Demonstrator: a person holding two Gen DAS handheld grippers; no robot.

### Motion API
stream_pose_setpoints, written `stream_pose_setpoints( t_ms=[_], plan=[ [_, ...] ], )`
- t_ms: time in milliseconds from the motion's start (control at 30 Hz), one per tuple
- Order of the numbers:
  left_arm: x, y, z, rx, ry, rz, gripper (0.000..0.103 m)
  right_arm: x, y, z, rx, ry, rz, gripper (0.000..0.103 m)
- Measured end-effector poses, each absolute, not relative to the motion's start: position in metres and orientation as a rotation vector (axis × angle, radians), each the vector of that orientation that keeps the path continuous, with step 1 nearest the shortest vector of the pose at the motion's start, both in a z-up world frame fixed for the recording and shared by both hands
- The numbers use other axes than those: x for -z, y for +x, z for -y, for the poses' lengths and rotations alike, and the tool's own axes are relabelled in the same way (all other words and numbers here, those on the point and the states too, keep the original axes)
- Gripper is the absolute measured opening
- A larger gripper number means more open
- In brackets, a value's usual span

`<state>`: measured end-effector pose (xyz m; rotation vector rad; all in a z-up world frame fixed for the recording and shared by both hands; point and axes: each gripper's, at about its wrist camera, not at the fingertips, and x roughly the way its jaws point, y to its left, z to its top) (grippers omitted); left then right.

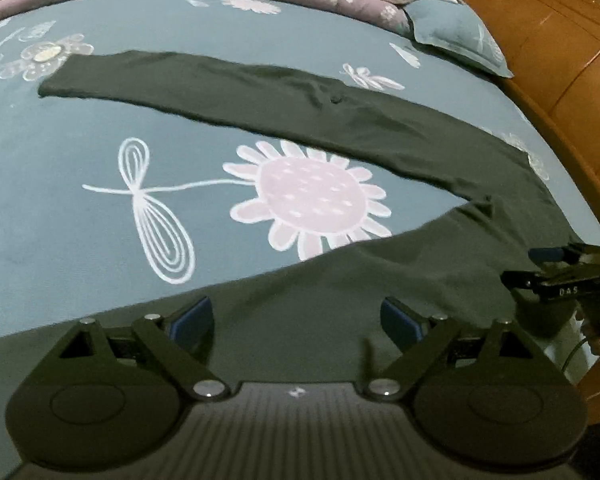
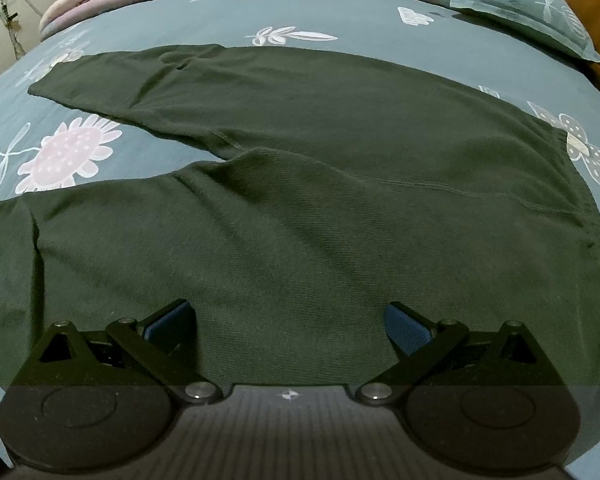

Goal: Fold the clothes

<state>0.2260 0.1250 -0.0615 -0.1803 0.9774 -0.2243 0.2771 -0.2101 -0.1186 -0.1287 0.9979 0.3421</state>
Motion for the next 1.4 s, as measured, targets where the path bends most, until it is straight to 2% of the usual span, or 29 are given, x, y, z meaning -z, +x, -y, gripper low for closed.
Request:
stream_pose_setpoints(
  t_ms=[133,433,600,800,1067,1300,1400],
  plan=[
    [0.076,0.231,-0.127,0.206,-0.194,-1.003,0.091,0.118,0.277,0.209,-0.325,-0.124,-0.995,0.103],
    [0.058,0.205,-0.153,0.159,-0.177,-0.961,0.091,0.118,0.273,0.208,-0.300,-0.117,-0.989,0.103],
    [0.073,0.199,-0.182,0.035,-0.205,-0.979,0.091,0.118,0.274,0.208,-0.292,-0.114,-0.991,0.103],
    [0.063,0.197,-0.211,-0.045,-0.223,-0.942,0.091,0.118,0.274,0.206,-0.282,-0.114,-0.996,0.103],
    [0.077,0.185,-0.196,0.014,-0.172,-0.978,0.091,0.118,0.274,0.205,-0.267,-0.110,-0.999,0.103],
    [0.065,0.159,-0.182,0.117,-0.077,-0.957,0.091,0.118,0.275,0.205,-0.266,-0.110,-1.005,0.103],
    [0.076,0.146,-0.182,0.110,-0.032,-1.014,0.091,0.118,0.275,0.205,-0.266,-0.111,-1.008,0.103]
  ],
)
